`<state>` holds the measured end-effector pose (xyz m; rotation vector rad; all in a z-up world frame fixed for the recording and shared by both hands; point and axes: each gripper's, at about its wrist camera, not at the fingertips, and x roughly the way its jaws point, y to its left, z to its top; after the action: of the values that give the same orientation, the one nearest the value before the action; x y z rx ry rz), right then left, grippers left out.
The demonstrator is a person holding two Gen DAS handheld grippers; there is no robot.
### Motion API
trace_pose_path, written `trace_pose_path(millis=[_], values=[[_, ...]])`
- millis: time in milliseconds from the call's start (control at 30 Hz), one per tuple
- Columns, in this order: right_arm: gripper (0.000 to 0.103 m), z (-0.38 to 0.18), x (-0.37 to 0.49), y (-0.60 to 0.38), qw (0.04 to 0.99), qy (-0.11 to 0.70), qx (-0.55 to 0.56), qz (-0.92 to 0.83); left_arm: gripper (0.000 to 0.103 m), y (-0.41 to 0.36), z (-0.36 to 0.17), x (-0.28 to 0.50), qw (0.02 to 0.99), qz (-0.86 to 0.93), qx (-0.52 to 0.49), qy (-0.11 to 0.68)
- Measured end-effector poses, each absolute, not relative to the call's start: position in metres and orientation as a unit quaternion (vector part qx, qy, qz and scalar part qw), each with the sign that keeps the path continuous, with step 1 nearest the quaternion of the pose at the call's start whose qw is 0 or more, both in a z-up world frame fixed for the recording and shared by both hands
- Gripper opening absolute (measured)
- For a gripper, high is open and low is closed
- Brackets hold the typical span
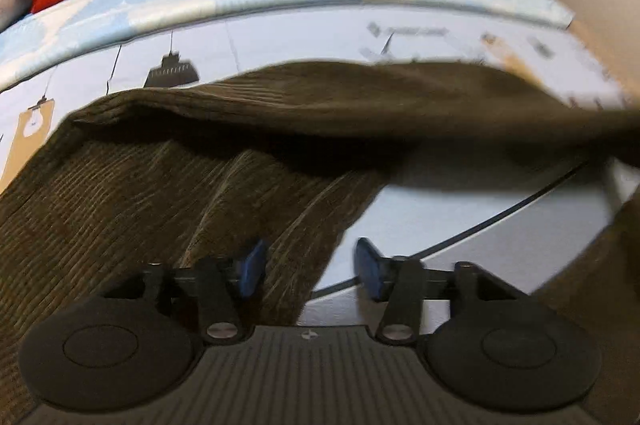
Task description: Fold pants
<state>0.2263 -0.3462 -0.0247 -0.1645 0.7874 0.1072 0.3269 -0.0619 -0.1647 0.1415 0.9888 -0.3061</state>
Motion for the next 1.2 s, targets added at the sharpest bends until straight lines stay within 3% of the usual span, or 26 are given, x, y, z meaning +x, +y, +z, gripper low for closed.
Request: trace_pose_path(millis=[33, 67, 200, 367, 400, 467, 500, 533, 700, 867, 1033, 1200], values=[[0.006, -0.009, 0.232, -0.351, 0.923, 0.374, -0.078, 0.05, 0.014, -0.061, -0.164, 0.328, 0.87, -0.147, 0.08, 0.464], [0.006, 0.007, 0.24, -0.355, 0.926, 0.365, -0.08, 0.047, 0.012, -0.06, -0.161, 0.33, 0.868, -0.157, 0.083, 0.464], [0.006, 0.073, 0.289, -0.371, 0.931, 0.356, -0.079, 0.021, 0.01, -0.047, -0.14, 0.332, 0.856, -0.225, 0.058, 0.462], [0.006, 0.119, 0.361, -0.384, 0.931, 0.354, -0.067, -0.058, 0.01, -0.04, -0.113, 0.293, 0.782, -0.423, 0.112, 0.444], [0.007, 0.117, 0.373, -0.385, 0.931, 0.351, -0.065, -0.078, 0.011, -0.038, -0.113, 0.287, 0.768, -0.447, 0.108, 0.445], [0.013, 0.097, 0.391, -0.389, 0.929, 0.342, -0.061, -0.124, 0.024, -0.036, -0.116, 0.282, 0.761, -0.455, 0.104, 0.451], [0.027, 0.08, 0.394, -0.392, 0.923, 0.349, -0.057, -0.148, 0.046, -0.036, -0.117, 0.281, 0.757, -0.456, 0.104, 0.457], [0.033, 0.062, 0.392, -0.395, 0.914, 0.364, -0.046, -0.174, 0.061, -0.033, -0.116, 0.283, 0.756, -0.462, 0.094, 0.455], [0.04, -0.019, 0.326, -0.426, 0.9, 0.359, 0.114, -0.22, 0.063, 0.011, -0.099, 0.296, 0.799, -0.412, 0.015, 0.438], [0.043, -0.121, 0.281, -0.469, 0.832, 0.407, 0.275, -0.259, 0.064, 0.091, -0.098, 0.325, 0.868, -0.223, -0.065, 0.438], [0.045, -0.151, 0.286, -0.482, 0.82, 0.399, 0.31, -0.268, 0.07, 0.205, -0.114, 0.333, 0.877, 0.032, -0.11, 0.466], [0.044, -0.16, 0.297, -0.485, 0.825, 0.398, 0.277, -0.289, 0.075, 0.265, -0.13, 0.328, 0.847, 0.125, -0.134, 0.5]])
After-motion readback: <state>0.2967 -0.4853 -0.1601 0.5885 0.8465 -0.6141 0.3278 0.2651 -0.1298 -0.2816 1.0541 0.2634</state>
